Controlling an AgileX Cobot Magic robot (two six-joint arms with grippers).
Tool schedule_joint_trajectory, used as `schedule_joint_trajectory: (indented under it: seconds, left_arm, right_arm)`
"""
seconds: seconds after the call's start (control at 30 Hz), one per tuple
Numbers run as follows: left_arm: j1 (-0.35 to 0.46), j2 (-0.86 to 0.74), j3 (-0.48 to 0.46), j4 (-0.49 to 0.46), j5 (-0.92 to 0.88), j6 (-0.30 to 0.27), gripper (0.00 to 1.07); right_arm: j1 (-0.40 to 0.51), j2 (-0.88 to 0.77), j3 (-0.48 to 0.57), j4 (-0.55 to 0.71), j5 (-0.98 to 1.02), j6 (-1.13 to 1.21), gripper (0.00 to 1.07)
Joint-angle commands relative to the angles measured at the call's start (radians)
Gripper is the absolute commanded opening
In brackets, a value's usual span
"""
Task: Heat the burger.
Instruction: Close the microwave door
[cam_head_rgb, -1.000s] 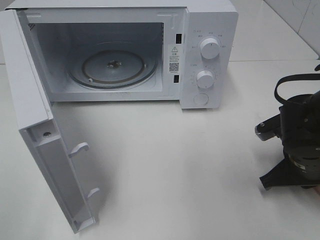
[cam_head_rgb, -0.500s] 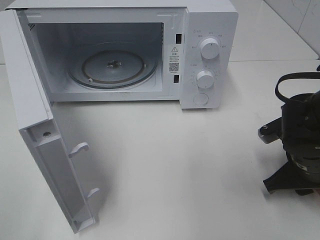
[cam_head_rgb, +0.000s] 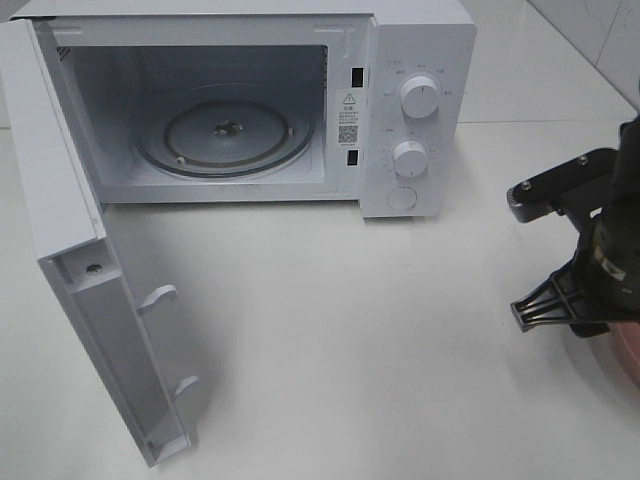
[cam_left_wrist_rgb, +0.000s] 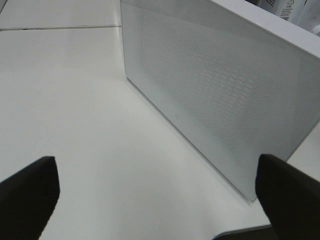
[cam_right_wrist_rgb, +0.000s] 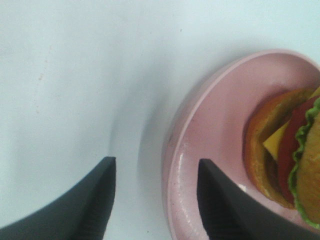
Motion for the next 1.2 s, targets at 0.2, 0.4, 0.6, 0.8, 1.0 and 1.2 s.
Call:
schedule_joint_trajectory:
  seconds: [0.2, 0.4, 0.6, 0.8, 1.0, 1.2]
  left_arm:
    - [0.004, -0.017, 0.003, -0.004, -0.009, 0.001, 1.00]
    - [0.004, -0.017, 0.003, -0.004, -0.009, 0.001, 1.00]
    - [0.004, -0.017, 0.003, -0.004, -0.009, 0.001, 1.00]
    - [0.004, -0.017, 0.003, -0.004, -0.009, 0.001, 1.00]
    - [0.004, -0.017, 0.003, -0.004, -0.009, 0.001, 1.00]
    - [0.004, -0.017, 0.003, -0.004, -0.009, 0.001, 1.00]
  right_arm:
    - [0.002, -0.221, -0.001, 0.141, 0.011, -0.185, 0.67]
    - [0.002, -0.349, -0.001, 0.322, 0.053, -0.332, 0.68]
    - [0.002, -0.454, 0.000, 0.420, 0.069, -0.485, 0.68]
    - [0.002, -0.567, 0.002, 0.524, 0.079, -0.604, 0.70]
    - [0.002, -0.678, 0.048, 0.558, 0.090, -0.680, 0.77]
    - [0.002, -0.791, 0.098, 0.556, 0.134, -0.678, 0.76]
